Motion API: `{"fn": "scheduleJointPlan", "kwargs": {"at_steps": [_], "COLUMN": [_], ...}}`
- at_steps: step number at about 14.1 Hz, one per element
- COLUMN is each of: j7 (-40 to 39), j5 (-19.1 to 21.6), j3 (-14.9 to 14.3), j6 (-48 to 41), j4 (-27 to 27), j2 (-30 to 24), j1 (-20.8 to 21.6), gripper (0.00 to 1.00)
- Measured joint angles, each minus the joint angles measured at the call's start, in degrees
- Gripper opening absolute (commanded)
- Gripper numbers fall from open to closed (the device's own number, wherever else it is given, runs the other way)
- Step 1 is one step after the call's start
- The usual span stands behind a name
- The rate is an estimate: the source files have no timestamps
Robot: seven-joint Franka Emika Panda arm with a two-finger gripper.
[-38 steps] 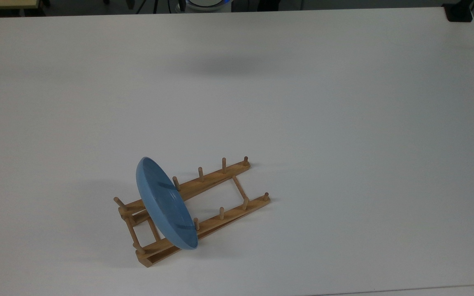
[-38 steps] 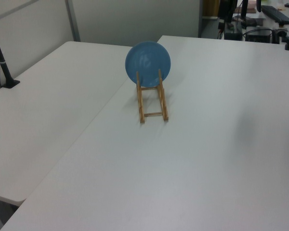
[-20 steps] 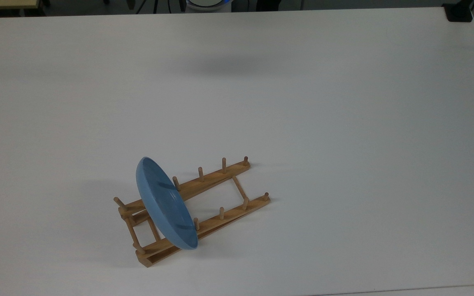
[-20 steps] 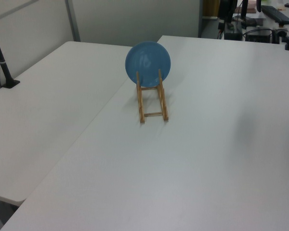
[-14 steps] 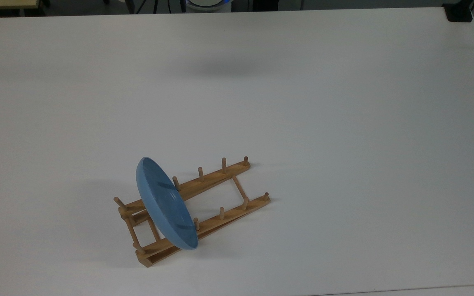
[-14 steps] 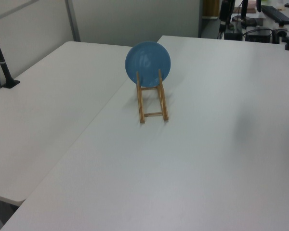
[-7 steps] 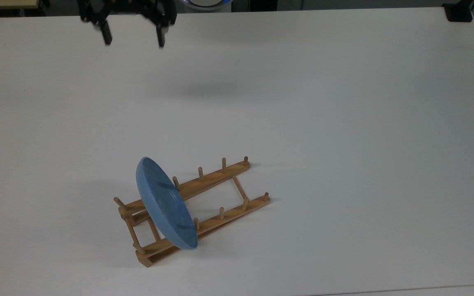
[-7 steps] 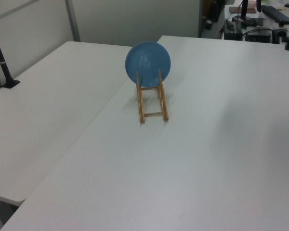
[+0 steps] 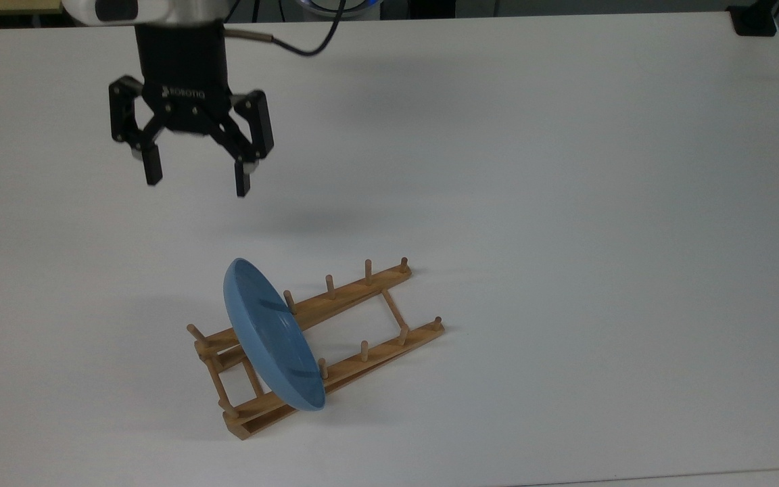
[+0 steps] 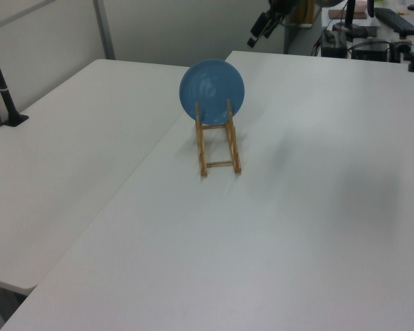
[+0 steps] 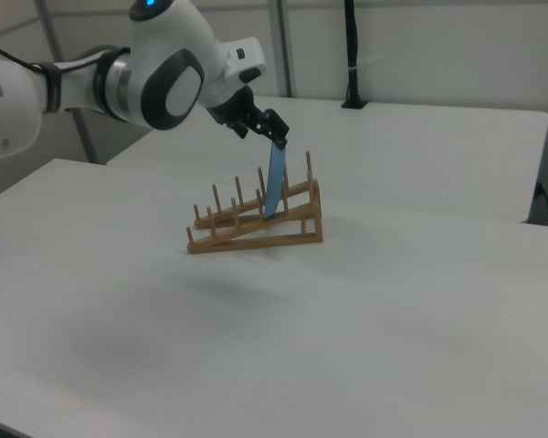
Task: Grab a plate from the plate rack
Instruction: 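Lower the open gripper onto the blue plate's rim and close it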
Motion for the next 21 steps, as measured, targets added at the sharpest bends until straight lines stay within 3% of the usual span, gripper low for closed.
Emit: {"fn": "scheduleJointPlan", "kwargs": {"at_steps": [3, 6, 14, 18, 21], "j7": [3.22, 8.82, 15.57, 16.45, 16.47], "j5": [-1.51, -7.88, -17.49, -20.69, -20.94], "j3": [0.02, 0.10, 0.15, 0.12, 0.06], "j6": [8.90, 12.59, 14.88, 14.88, 14.88], "j4": [0.22, 0.27, 0.37, 0.39, 0.50], "j2": [3.43, 6.93, 10.06, 10.85, 10.86], "j1": [0.79, 1.85, 3.31, 3.30, 3.27], "gripper": [0.88, 0.74, 0.27, 0.14, 0.12]}}
